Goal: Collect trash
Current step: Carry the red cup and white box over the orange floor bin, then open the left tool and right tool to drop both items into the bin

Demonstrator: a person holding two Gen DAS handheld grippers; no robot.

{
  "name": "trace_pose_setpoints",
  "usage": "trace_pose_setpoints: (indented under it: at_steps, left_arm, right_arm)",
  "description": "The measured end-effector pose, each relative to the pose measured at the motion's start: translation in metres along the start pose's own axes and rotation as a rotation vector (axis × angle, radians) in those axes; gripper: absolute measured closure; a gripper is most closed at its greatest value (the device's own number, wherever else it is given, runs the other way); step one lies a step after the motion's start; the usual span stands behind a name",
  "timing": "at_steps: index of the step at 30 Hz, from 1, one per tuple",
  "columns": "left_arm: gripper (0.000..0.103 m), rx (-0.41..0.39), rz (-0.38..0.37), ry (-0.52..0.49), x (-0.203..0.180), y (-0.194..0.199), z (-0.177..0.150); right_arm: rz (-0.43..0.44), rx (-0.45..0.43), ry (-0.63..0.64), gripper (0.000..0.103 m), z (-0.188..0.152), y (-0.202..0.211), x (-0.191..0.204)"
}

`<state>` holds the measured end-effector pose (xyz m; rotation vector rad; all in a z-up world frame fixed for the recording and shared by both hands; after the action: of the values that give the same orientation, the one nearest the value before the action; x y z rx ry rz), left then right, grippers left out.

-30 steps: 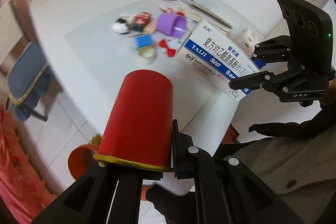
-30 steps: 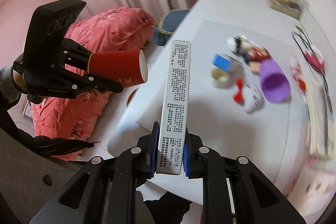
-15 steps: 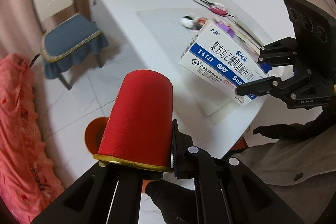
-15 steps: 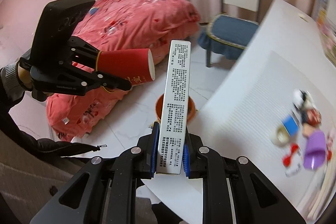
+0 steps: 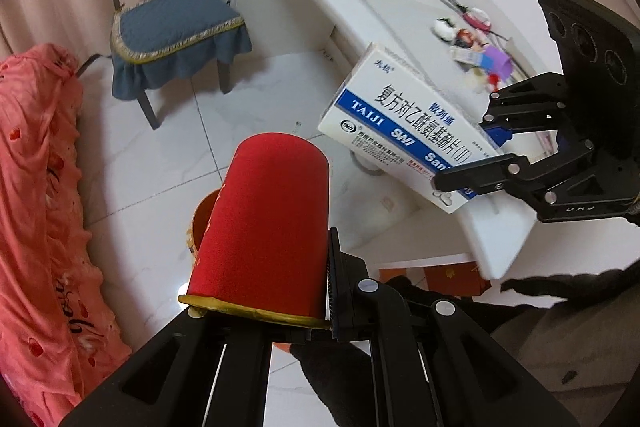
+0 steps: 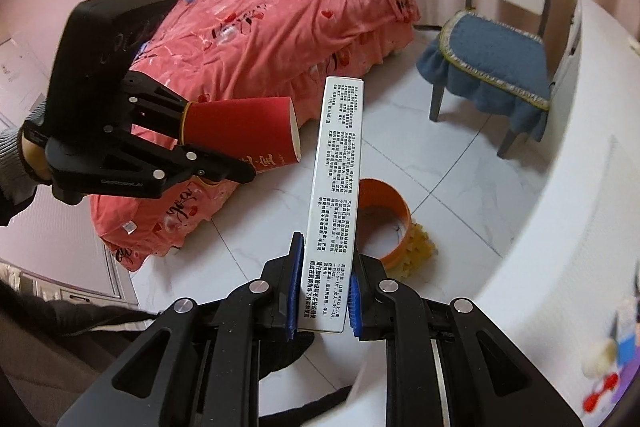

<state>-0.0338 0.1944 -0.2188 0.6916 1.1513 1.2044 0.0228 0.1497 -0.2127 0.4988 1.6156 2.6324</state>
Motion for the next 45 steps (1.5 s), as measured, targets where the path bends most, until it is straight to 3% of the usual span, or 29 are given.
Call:
trace_pose_setpoints:
  at_steps: [8,16,21,30,32,33,35,45]
  left_arm:
    - [0.096,0.056,-0.032,0.032,0.058,-0.046,-0.008]
    - [0.096,0.103,-0.072,0.058,0.091,-0.095,-0.016]
    - [0.096,0.133,-0.091,0.071,0.105,-0.119,-0.024]
    - [0.095,0.15,-0.085,0.067,0.123,-0.153,-0.022]
    - [0.086,0.156,-0.069,0.063,0.127,-0.157,-0.022]
    - [0.068,0.158,-0.065,0.066,0.129,-0.159,-0.022]
    - [0.043,0.154,-0.053,0.075,0.133,-0.16,-0.021]
    - [0.043,0.149,-0.049,0.072,0.135,-0.155,-0.021]
  right_arm:
    - [0.005,0.076,-0.07,0.083,0.012,-0.095,-0.02]
    - [-0.023,0.15,-0.132,0.083,0.012,-0.174,-0.043]
    - [-0.04,0.191,-0.147,0.083,0.01,-0.212,-0.051]
    - [-0.06,0.234,-0.218,0.083,-0.001,-0.247,-0.068]
    - [-0.063,0.241,-0.224,0.083,-0.003,-0.251,-0.07]
    - [-0.063,0.243,-0.227,0.083,-0.004,-0.253,-0.071]
    - [-0.064,0.251,-0.236,0.083,-0.004,-0.255,-0.07]
    - [-0.065,0.258,-0.226,0.082,0.001,-0.261,-0.069]
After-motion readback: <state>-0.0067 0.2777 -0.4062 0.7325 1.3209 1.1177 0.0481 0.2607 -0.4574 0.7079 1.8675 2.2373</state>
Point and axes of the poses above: each gripper's, at about its wrist camera, not at the fingertips, and y roughly against the way its jaws point, x to its left, z to its top, the point moved 7 cm from there along -y, roughly the way its jaws point, and after that the axes turned 3 degrees about -z, right-handed, at the moved point
